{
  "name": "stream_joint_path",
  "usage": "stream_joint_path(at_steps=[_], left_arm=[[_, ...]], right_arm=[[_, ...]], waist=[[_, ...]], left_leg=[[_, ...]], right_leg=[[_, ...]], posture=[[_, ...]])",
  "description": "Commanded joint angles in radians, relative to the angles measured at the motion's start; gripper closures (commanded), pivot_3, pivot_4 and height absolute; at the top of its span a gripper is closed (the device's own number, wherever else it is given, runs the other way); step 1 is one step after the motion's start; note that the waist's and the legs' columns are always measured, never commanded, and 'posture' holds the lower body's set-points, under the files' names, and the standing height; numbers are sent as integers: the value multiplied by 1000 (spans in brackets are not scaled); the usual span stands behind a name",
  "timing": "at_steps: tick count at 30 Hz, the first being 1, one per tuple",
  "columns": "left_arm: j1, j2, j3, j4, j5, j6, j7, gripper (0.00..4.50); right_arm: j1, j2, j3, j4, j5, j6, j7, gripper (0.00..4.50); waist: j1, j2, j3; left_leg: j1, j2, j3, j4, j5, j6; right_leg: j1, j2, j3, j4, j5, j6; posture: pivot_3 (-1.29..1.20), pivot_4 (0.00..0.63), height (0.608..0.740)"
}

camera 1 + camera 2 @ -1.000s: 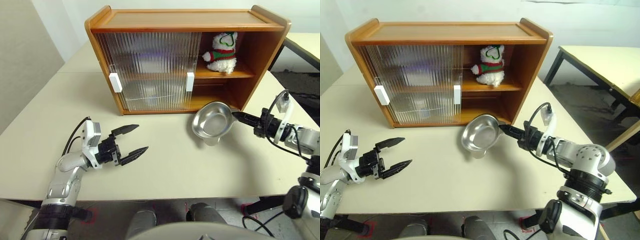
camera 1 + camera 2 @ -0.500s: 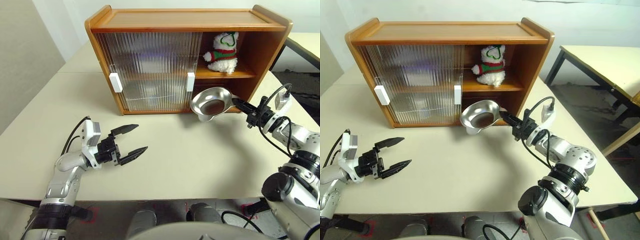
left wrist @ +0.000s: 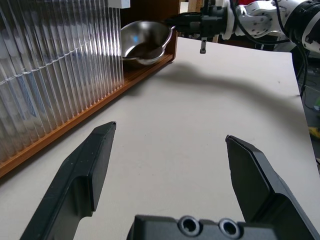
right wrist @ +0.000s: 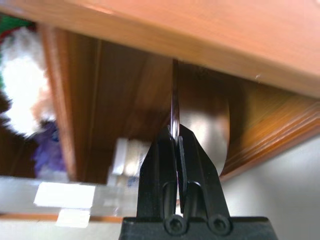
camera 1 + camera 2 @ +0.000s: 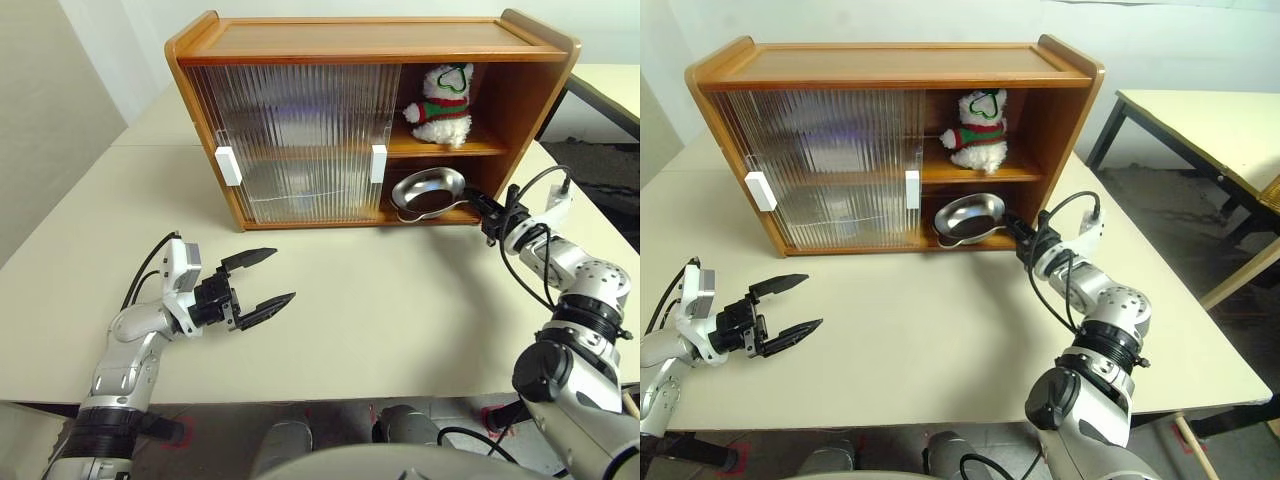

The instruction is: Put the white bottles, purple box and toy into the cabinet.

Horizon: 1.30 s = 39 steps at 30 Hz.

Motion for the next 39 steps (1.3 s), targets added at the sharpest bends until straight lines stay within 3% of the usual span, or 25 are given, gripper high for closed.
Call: stream_joint_path(at_steps=[1, 7, 15, 18, 28, 39], left_arm=[[3, 8, -1, -23, 11, 12, 5, 0], [11, 10, -1, -35, 9, 23, 10, 0], [5, 9, -2, -36, 12, 28, 10, 0], [4, 7, -6, -35, 16, 27, 12, 0], [-4, 2, -13, -30, 20, 24, 16, 0], [-12, 2, -16, -27, 22, 25, 11, 0]], right_arm=[[-20, 30, 37, 3, -6, -64, -35, 4491], [-38, 106, 78, -5, -28, -229, -122, 4491], [-65, 98, 150, 72, -50, -300, -102, 4491], [-75, 87, 176, 103, -68, -336, -78, 3780], [-63, 73, 208, 127, -75, -373, -39, 147], [126, -59, 388, -113, -172, -295, 73, 27]], waist=[[-1, 0, 0], [-5, 1, 0], [-6, 1, 0], [-9, 1, 0], [-10, 2, 0], [-11, 2, 0]], left_leg=[[0, 0, 0, 0, 0, 0], [0, 2, 0, 0, 0, 0], [0, 3, -1, 0, 0, 0], [0, 4, -1, 0, 0, 0], [-1, 4, -1, -1, 0, 0], [-1, 4, -1, 0, 0, 0]], right_leg=[[0, 0, 0, 0, 0, 0], [0, 0, -1, 0, 2, 0], [-1, 0, -2, 0, 1, -6], [-1, 0, -3, 0, 1, -7], [-2, 0, -4, -1, 3, -4], [0, 1, -5, -1, 4, -2]], posture=[[-91, 2, 740], [-92, 6, 740], [-93, 8, 740], [-90, 4, 740], [-101, 4, 740], [-108, 7, 740]])
